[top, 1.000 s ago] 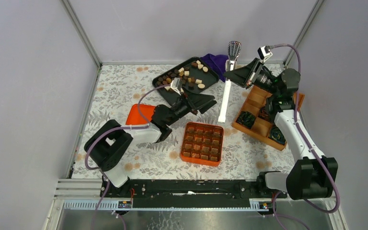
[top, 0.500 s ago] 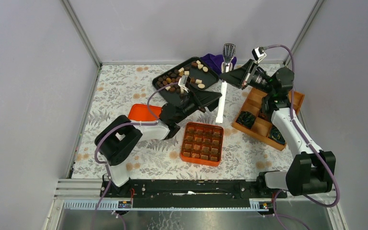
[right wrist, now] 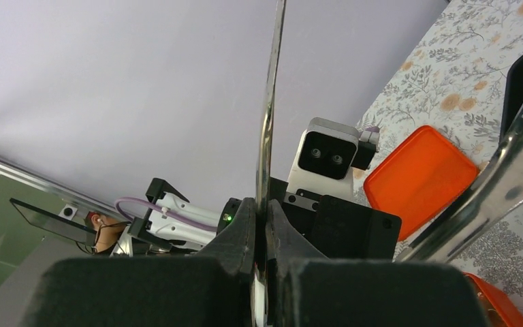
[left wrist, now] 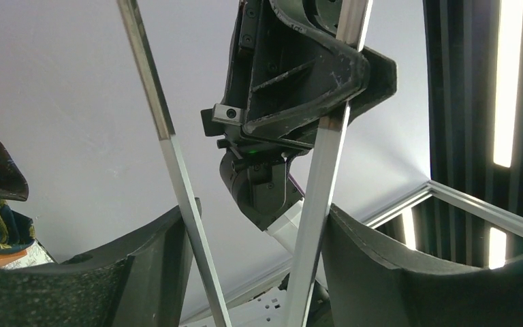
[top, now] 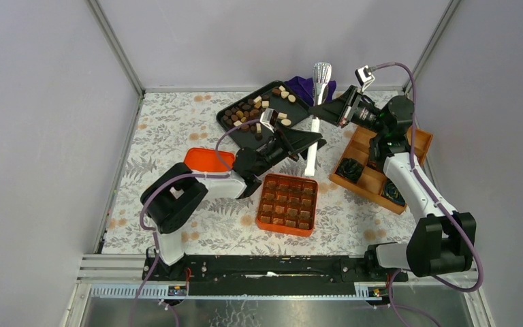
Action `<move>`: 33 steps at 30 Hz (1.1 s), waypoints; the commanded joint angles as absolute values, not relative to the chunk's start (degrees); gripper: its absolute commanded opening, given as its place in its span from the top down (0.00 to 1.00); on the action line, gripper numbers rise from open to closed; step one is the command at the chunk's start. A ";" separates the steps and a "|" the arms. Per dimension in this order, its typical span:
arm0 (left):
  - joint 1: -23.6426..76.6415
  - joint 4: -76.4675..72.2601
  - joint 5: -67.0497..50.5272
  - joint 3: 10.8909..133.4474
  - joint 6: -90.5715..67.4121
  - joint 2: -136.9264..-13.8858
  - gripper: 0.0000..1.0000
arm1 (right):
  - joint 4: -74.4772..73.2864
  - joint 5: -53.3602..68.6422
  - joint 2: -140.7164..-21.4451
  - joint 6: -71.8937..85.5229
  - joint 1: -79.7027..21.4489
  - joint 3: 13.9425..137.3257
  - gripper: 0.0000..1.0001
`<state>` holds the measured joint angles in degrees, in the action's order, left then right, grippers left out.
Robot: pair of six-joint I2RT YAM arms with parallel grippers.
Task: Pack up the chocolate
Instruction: Pick up the clamp at the center of the board.
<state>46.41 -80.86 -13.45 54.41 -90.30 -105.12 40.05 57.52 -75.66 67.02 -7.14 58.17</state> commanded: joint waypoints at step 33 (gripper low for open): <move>47.72 -91.45 -9.28 55.55 -88.68 -105.25 0.26 | 42.19 56.96 -72.69 60.93 -6.66 57.31 0.93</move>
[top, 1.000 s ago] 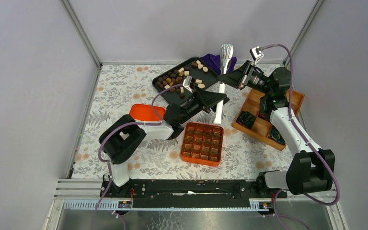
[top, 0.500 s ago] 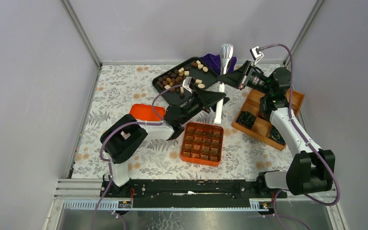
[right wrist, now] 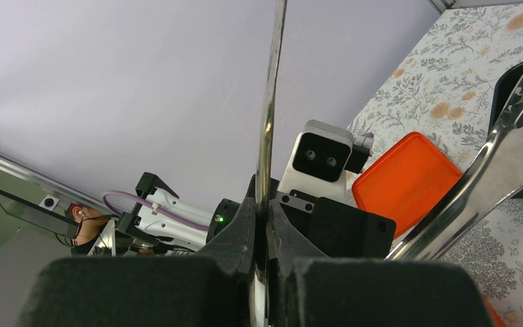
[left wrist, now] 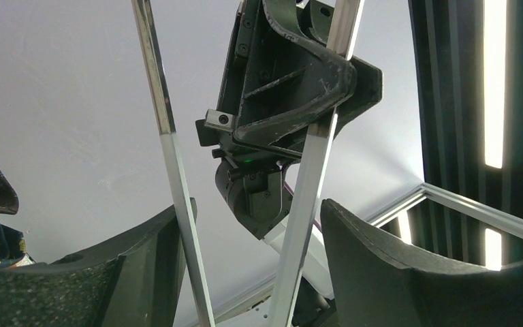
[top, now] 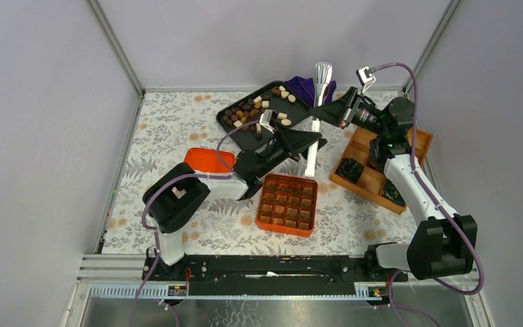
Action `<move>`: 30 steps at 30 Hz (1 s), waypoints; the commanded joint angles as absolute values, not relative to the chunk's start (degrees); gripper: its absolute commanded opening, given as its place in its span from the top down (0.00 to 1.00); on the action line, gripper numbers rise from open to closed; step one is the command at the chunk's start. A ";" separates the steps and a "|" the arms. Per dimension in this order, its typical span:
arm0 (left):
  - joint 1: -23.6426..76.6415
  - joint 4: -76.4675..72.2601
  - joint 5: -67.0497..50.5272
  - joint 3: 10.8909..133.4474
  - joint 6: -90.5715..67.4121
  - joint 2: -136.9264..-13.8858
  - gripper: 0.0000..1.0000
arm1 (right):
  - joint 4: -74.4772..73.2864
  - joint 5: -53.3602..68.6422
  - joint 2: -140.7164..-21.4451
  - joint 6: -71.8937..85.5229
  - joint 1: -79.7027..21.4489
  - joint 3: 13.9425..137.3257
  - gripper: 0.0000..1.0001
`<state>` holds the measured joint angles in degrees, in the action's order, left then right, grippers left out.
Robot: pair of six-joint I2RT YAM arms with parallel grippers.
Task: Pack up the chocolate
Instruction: Pick up the clamp at the center of the board.
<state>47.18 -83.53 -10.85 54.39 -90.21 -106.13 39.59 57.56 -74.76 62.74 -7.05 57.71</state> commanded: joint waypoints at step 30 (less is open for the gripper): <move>48.67 -91.49 -8.55 53.62 -87.83 -104.17 0.32 | 39.72 57.26 -71.41 58.71 -5.84 56.99 0.86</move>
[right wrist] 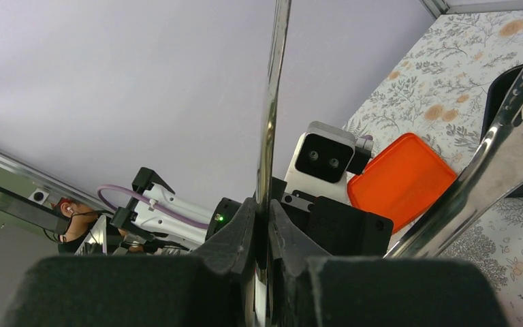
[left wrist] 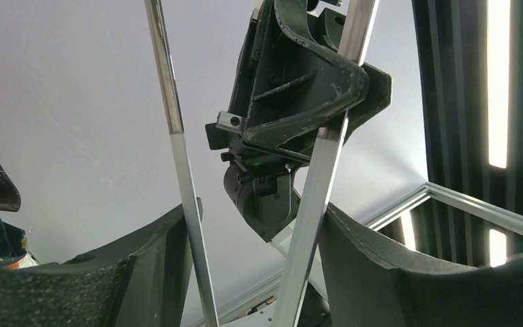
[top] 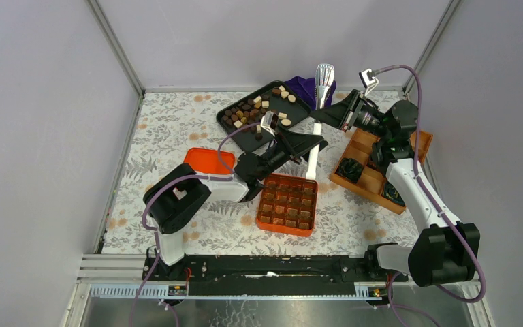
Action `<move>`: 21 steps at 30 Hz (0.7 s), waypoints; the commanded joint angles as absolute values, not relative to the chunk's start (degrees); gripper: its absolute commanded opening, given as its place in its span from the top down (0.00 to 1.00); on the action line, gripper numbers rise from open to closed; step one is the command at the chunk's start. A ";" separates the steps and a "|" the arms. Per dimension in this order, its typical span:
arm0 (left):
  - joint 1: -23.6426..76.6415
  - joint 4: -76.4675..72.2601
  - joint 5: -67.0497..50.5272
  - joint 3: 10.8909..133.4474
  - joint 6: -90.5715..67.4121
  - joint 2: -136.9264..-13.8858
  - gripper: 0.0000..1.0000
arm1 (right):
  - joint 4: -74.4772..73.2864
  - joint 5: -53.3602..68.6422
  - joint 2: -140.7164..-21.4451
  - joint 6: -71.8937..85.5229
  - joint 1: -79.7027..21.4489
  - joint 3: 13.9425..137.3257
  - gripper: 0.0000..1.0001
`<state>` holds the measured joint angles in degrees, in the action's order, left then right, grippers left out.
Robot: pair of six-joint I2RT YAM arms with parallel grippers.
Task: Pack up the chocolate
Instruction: Pick up the clamp at the center of the board.
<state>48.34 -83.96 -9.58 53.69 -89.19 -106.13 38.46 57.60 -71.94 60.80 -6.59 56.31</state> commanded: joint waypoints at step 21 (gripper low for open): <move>48.64 -91.40 -9.04 55.91 -88.44 -106.33 0.37 | 38.85 58.07 -70.04 56.70 -4.80 55.09 0.73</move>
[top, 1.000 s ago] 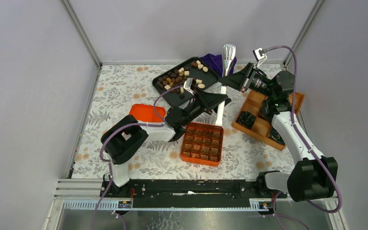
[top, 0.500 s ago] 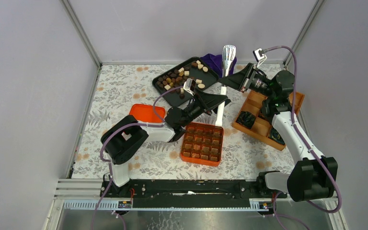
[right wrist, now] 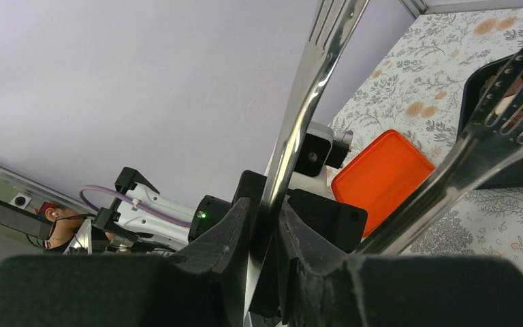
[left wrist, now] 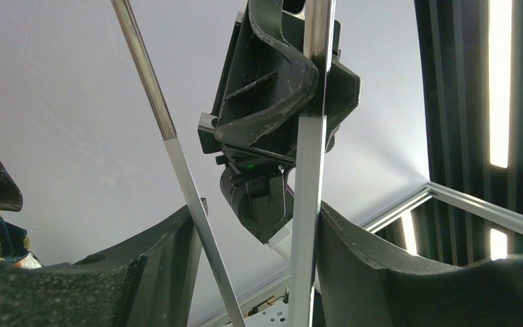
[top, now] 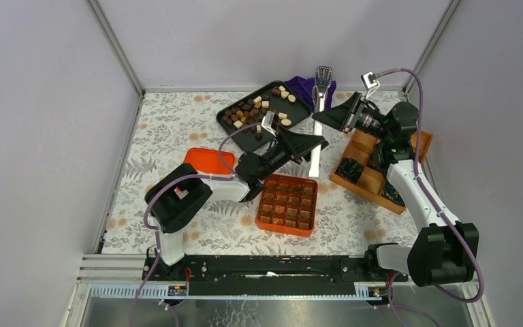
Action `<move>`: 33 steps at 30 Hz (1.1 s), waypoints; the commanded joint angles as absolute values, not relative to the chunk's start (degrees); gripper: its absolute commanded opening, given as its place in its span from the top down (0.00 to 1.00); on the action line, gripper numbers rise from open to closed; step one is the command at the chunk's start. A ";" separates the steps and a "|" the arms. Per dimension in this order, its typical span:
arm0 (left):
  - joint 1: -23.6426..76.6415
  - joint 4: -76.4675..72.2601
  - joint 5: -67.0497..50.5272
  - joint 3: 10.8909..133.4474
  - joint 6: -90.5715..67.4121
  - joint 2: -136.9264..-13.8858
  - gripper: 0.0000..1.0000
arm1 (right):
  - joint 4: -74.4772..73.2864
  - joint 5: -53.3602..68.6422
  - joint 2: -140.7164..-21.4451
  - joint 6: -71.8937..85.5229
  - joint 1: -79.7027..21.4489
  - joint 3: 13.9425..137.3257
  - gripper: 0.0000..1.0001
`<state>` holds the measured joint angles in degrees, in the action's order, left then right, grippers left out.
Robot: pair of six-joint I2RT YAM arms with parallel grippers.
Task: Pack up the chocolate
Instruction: Pick up the clamp at the center of the board.
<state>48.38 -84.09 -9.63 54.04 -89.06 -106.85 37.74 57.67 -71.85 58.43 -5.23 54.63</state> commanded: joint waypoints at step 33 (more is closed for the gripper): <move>48.45 -87.64 -6.50 59.56 -86.79 -106.84 0.59 | 38.89 58.02 -70.22 56.77 -4.31 55.27 0.84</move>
<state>48.40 -81.87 -8.56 57.65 -88.36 -108.25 36.53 57.52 -71.26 58.63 -4.54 54.57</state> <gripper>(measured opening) 0.495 0.154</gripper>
